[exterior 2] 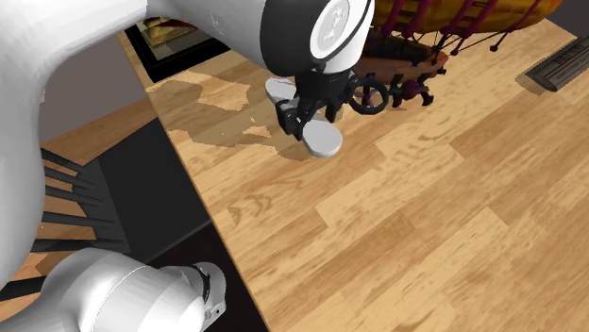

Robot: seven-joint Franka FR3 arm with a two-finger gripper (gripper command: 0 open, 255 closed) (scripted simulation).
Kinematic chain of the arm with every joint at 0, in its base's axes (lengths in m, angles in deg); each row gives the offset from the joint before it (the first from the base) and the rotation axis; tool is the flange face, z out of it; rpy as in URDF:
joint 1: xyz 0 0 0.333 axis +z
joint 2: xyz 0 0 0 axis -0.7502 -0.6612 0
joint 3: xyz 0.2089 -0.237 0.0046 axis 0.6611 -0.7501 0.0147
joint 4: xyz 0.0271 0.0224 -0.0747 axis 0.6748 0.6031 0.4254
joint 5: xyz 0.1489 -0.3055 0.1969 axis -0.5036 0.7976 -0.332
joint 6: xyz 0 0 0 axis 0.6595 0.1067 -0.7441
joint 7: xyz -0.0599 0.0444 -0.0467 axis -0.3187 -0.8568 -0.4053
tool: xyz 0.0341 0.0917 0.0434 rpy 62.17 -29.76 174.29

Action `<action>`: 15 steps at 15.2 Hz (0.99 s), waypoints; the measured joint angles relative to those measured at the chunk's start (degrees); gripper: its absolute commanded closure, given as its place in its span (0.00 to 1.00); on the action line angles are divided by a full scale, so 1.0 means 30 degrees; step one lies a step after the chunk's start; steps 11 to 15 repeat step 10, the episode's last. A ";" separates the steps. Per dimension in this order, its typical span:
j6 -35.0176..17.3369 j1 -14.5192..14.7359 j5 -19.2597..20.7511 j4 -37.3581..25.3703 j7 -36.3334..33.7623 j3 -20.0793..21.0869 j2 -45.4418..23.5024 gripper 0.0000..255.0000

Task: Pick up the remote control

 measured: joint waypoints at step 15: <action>0.2387 0.0135 -0.0226 -0.2710 0.0126 0.0183 -0.0348 1.00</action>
